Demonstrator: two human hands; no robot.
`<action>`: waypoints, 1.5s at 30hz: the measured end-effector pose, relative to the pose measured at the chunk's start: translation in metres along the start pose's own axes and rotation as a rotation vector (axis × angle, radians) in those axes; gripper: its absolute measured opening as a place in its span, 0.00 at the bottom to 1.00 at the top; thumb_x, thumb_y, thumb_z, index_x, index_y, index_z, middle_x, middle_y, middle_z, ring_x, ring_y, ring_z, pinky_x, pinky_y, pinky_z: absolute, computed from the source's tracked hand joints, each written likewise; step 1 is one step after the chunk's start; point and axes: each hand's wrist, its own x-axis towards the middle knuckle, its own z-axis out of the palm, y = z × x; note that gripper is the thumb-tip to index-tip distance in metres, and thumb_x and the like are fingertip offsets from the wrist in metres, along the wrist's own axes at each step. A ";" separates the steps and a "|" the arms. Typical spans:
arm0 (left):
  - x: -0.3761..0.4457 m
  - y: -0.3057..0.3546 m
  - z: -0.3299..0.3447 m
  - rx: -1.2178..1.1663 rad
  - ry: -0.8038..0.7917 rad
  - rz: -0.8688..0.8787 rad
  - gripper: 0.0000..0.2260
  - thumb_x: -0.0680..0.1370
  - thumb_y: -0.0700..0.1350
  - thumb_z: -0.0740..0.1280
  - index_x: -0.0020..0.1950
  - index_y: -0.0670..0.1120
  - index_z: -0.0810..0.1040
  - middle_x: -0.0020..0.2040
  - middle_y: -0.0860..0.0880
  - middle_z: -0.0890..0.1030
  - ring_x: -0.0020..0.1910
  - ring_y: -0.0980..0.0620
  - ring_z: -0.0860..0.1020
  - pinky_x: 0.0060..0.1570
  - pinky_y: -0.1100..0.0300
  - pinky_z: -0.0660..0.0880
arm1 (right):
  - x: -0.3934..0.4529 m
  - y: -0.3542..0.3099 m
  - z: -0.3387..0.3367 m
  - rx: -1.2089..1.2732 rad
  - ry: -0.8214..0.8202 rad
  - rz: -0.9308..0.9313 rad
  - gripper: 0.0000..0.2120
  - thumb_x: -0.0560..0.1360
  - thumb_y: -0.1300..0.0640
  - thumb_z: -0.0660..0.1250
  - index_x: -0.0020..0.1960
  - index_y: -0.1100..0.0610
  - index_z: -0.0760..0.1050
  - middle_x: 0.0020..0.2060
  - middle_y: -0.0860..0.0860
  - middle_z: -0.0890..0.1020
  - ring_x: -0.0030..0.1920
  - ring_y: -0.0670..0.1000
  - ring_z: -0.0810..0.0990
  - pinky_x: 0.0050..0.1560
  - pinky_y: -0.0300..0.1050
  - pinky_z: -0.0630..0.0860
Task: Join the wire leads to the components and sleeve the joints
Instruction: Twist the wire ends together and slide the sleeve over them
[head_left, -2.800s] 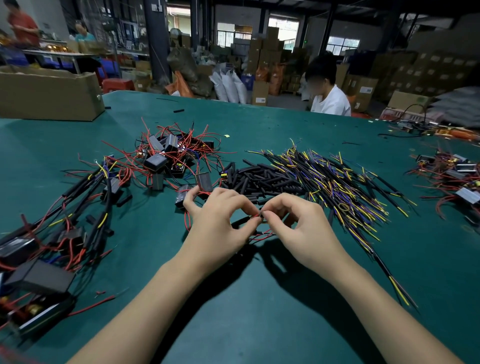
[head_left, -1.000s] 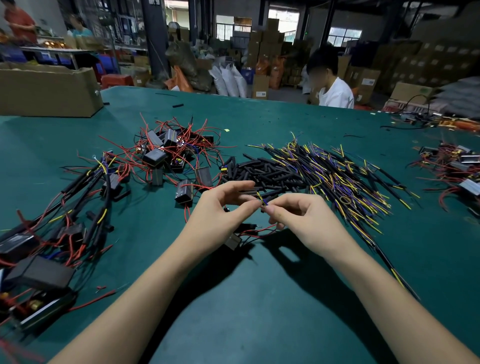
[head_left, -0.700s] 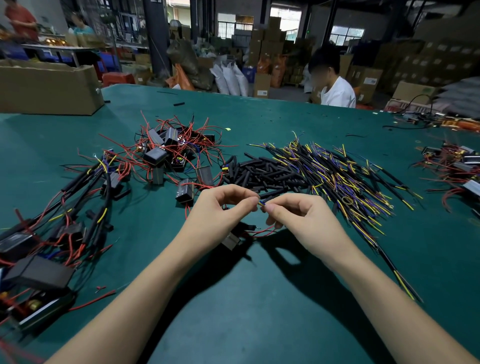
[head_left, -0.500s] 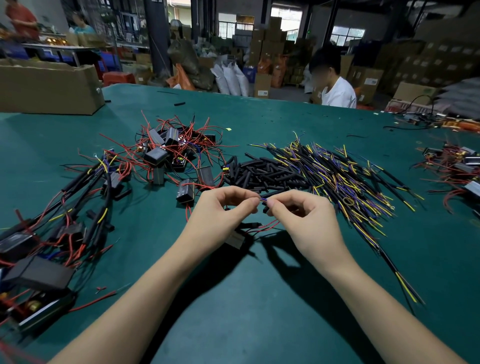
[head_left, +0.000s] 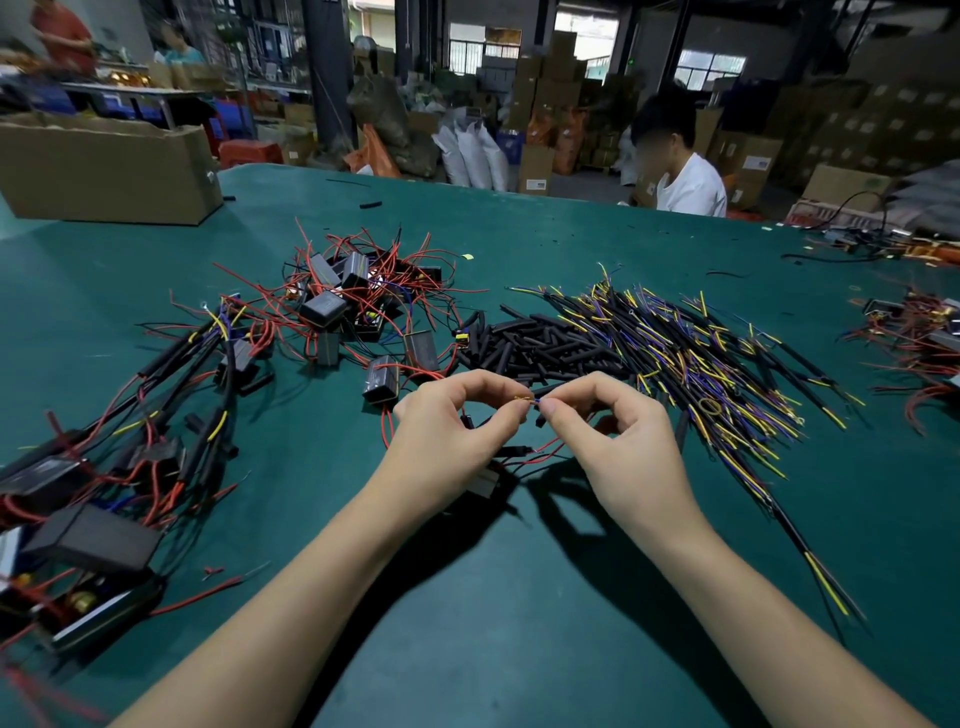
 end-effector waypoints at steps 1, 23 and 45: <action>0.000 0.001 0.000 -0.004 0.001 -0.002 0.06 0.75 0.46 0.71 0.40 0.56 0.80 0.40 0.57 0.83 0.47 0.56 0.81 0.63 0.43 0.68 | 0.000 0.000 0.001 0.032 0.013 0.011 0.07 0.73 0.64 0.70 0.38 0.55 0.79 0.32 0.42 0.78 0.36 0.39 0.74 0.41 0.29 0.68; 0.007 0.003 -0.032 0.291 -0.118 0.191 0.05 0.75 0.53 0.67 0.49 0.57 0.79 0.54 0.60 0.77 0.61 0.61 0.72 0.69 0.49 0.58 | 0.008 0.015 -0.005 0.056 -0.263 0.091 0.09 0.78 0.65 0.64 0.41 0.56 0.76 0.31 0.44 0.77 0.33 0.44 0.72 0.38 0.35 0.69; 0.001 -0.002 -0.012 0.181 -0.061 0.151 0.04 0.73 0.40 0.73 0.45 0.48 0.84 0.45 0.53 0.81 0.48 0.59 0.78 0.55 0.68 0.70 | 0.004 0.017 -0.005 0.199 -0.220 0.143 0.05 0.76 0.61 0.67 0.42 0.57 0.78 0.32 0.51 0.76 0.34 0.47 0.73 0.38 0.39 0.69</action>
